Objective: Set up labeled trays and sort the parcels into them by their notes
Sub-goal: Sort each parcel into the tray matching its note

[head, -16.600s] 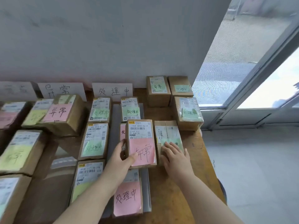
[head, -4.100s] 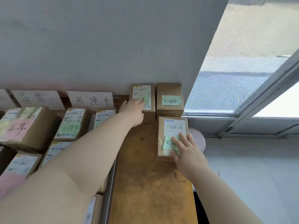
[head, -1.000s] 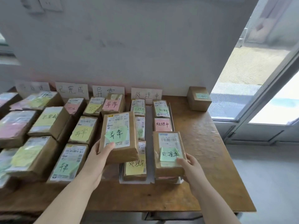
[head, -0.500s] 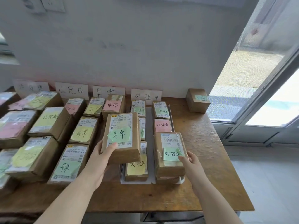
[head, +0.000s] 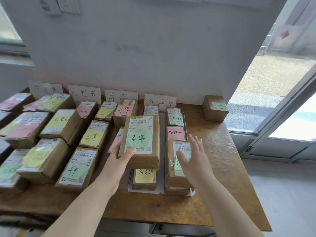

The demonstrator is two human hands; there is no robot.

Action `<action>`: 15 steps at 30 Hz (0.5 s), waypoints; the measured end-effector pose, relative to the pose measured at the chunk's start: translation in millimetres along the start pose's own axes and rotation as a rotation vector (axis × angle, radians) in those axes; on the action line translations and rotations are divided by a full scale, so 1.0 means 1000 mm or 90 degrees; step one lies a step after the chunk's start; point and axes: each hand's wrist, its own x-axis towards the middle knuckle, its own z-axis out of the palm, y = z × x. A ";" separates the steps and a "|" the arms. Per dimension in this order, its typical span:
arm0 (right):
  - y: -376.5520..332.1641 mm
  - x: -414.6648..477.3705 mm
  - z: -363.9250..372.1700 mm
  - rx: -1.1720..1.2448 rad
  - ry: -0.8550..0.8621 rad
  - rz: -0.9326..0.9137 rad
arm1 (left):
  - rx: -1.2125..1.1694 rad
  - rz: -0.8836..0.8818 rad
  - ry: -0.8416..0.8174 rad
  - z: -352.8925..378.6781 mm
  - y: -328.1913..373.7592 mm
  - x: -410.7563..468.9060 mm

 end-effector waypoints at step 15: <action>-0.029 -0.017 -0.010 0.143 -0.224 -0.158 | 0.141 0.080 0.143 0.044 0.017 -0.056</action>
